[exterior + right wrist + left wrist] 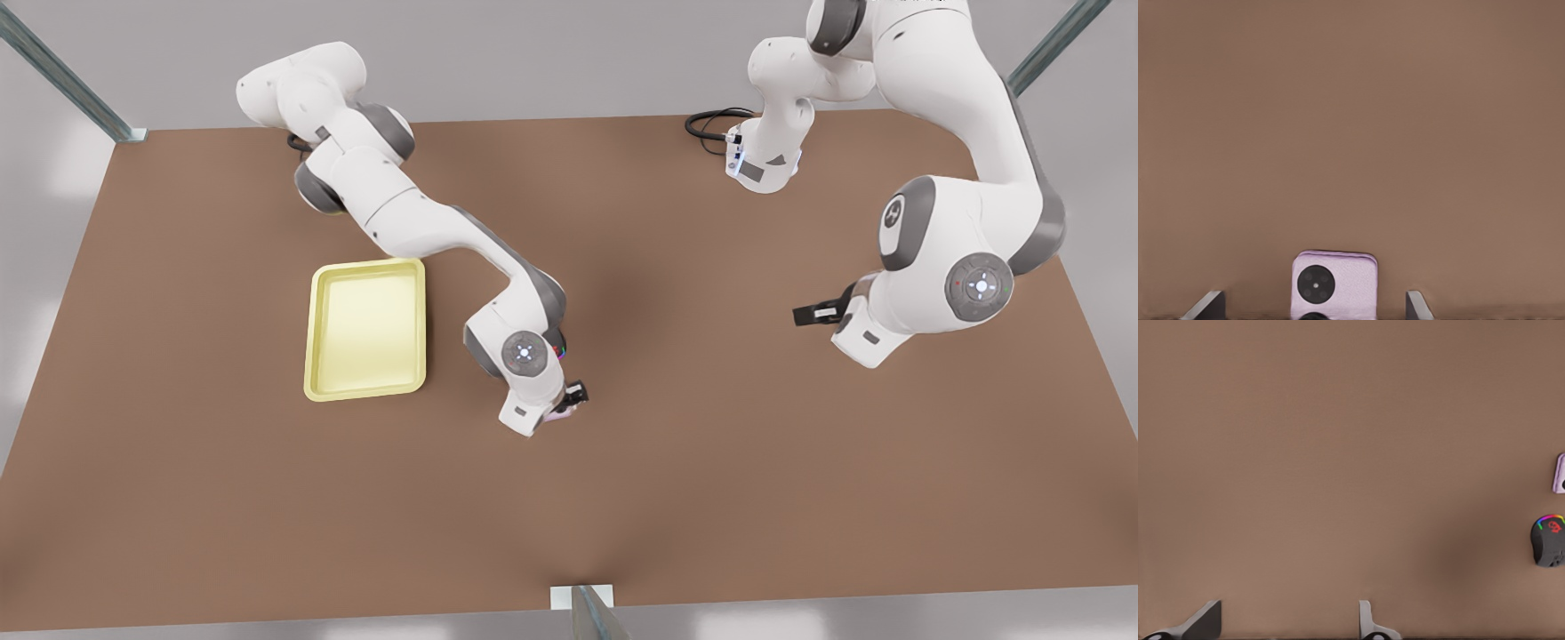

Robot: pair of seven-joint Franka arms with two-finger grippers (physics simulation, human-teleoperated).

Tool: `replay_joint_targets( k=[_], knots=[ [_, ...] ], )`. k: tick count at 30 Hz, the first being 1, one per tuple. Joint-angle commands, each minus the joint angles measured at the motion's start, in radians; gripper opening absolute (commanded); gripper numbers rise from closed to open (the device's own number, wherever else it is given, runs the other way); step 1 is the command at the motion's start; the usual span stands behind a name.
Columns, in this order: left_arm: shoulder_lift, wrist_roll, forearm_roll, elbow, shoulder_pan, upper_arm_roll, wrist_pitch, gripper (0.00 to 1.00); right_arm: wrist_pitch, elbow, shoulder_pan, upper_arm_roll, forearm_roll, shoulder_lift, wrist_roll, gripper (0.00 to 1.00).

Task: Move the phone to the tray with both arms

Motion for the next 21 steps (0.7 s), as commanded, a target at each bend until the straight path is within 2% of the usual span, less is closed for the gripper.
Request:
replay_joint_targets(
  k=[1, 6, 11, 21],
  knots=[
    [0.004, 0.292, -0.004, 0.000, 0.000, 0.000, -0.043, 1.00, -0.036, -0.050, -0.003, 0.017, -0.004, -0.018, 0.397, 1.00],
    [0.011, 0.294, 0.001, 0.001, 0.000, 0.000, -0.034, 1.00, -0.080, -0.079, -0.010, 0.037, -0.002, -0.015, 0.342, 1.00],
    [0.017, 0.294, 0.004, 0.001, 0.000, 0.002, -0.031, 1.00, -0.019, -0.089, -0.008, 0.033, 0.001, 0.033, 0.296, 1.00],
    [0.027, 0.294, 0.002, 0.003, 0.000, 0.002, -0.031, 1.00, -0.039, -0.087, -0.014, 0.039, -0.002, 0.047, 0.130, 1.00]
  ],
)
